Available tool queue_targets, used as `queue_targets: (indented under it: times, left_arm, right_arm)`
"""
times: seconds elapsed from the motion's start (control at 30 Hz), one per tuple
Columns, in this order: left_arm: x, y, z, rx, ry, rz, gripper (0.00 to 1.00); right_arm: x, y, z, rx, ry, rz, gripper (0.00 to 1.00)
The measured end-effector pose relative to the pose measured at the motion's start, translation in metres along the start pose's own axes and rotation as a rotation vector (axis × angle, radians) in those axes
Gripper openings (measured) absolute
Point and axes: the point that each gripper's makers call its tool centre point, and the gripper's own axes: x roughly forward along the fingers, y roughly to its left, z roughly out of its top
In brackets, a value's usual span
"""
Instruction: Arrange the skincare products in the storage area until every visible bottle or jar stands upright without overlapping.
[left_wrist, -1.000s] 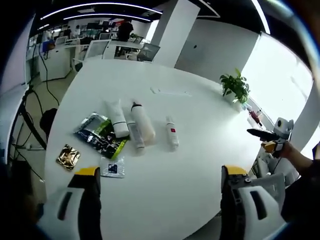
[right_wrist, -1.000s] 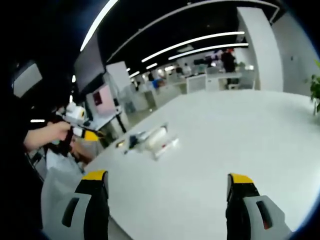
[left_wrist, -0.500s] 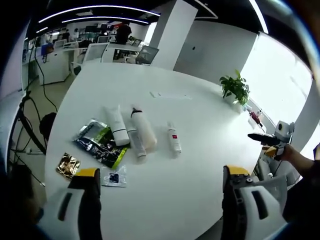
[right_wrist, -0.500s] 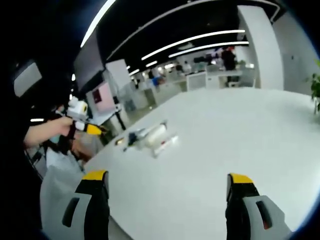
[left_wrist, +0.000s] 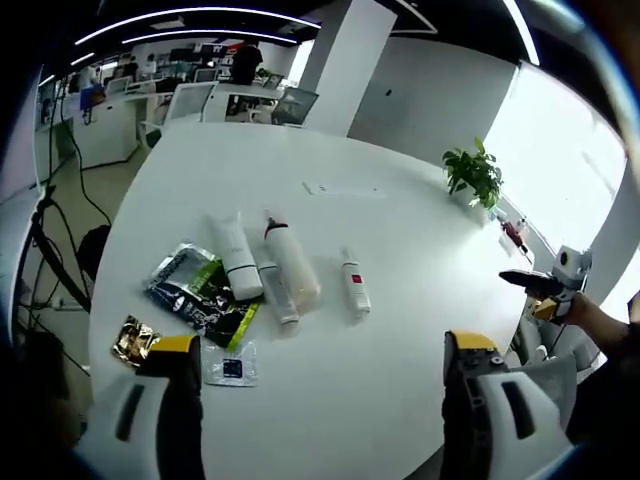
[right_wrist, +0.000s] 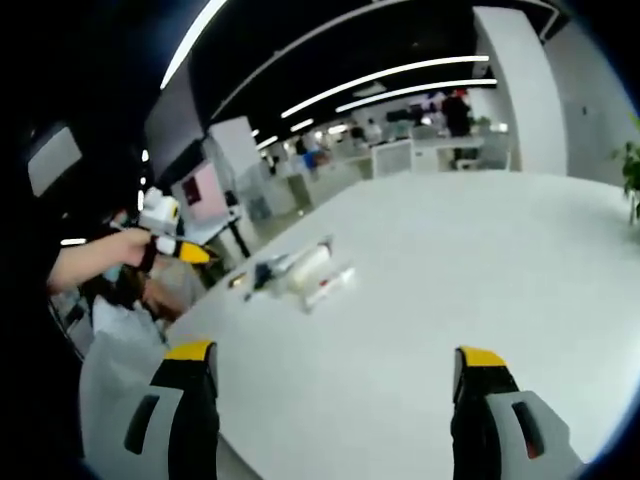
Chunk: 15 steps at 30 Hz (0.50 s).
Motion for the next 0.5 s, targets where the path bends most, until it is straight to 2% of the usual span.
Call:
queue_targets:
  times: [0.5]
  left_arm:
    - [0.013,0.007,0.001,-0.047,0.034,-0.017,0.93]
  right_arm:
    - [0.005,-0.006,0.003,0.02,-0.003,-0.012,0.98]
